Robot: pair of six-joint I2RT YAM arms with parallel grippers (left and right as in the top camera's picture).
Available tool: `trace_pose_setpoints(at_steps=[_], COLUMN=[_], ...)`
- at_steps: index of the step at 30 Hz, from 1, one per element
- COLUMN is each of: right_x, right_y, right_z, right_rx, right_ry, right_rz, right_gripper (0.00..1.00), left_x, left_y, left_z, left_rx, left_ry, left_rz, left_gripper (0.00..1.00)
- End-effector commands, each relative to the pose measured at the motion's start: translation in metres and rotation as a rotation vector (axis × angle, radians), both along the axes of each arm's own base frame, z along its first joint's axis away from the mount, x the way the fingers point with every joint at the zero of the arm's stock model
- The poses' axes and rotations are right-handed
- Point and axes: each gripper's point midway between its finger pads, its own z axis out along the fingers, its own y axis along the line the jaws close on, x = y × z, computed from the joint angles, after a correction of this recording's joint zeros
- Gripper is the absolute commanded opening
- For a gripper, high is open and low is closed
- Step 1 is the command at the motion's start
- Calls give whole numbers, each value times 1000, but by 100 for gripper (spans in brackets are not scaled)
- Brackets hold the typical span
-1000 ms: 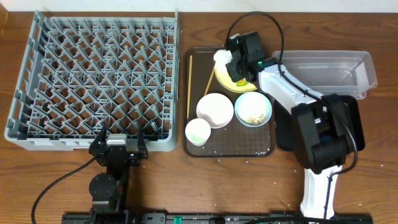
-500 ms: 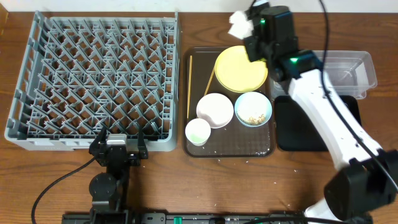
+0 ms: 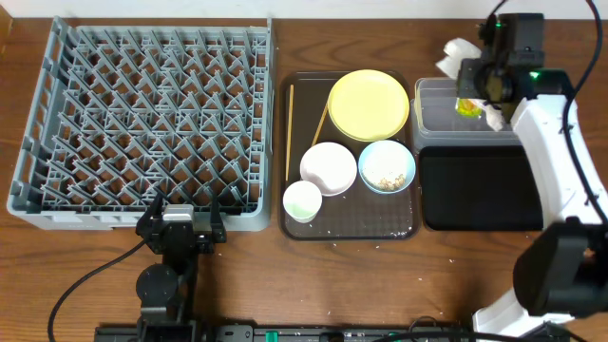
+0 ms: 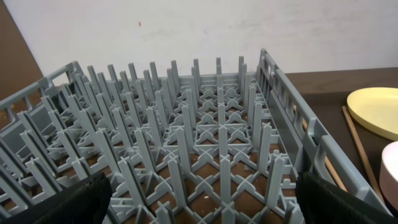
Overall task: Sort waste into correct bins and load items into the dishwasher
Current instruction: 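Carry the tissue right to above the clear plastic bin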
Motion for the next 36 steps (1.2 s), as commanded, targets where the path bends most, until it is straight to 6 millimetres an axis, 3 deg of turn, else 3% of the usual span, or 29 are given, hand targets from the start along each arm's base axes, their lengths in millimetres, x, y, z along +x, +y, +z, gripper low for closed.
trace_pose_setpoints(at_steps=[1, 7, 8, 9, 11, 15, 21, 26, 28, 29, 30, 31, 33, 36], right_x=[0, 1, 2, 4, 8, 12, 8, 0, -6, -9, -11, -12, -11, -7], right_y=[4, 4, 4, 4, 3, 4, 10, 12, 7, 5, 4, 4, 5, 14], right_z=[-17, -30, -29, -28, -25, -22, -11, 13, 19, 20, 19, 19, 14, 4], right_rx=[74, 74, 73, 73, 72, 79, 114, 114, 118, 117, 118, 118, 117, 115], right_ry=[43, 73, 66, 59, 37, 16, 4, -33, -32, -26, -19, -16, -4, 13], right_rz=[-5, -5, -5, -6, -5, -12, -14, -37, -87, -108, -117, -116, -114, -42], right_gripper=[1, 2, 45, 72, 90, 97, 98, 95, 89, 82, 65, 47, 1, 1], left_x=[-1, -1, -1, -1, -1, -1, -1, -1, -1, -1, -1, -1, -1, -1], left_y=[4, 4, 4, 4, 4, 4, 4, 4, 4, 4, 4, 4, 4, 4], left_z=[-18, -18, -18, -18, -18, -18, -18, -18, -18, -18, -18, -18, -18, -18], left_rx=[9, 9, 9, 9, 9, 9, 9, 9, 9, 9, 9, 9, 9, 9], left_ry=[56, 56, 56, 56, 55, 55, 55, 56, 56, 55, 56, 56, 56, 56], left_rz=[21, 21, 21, 21, 21, 21, 21, 21, 21, 21, 21, 21, 21, 21], left_gripper=[96, 96, 96, 96, 96, 96, 96, 96, 96, 96, 96, 96, 96, 96])
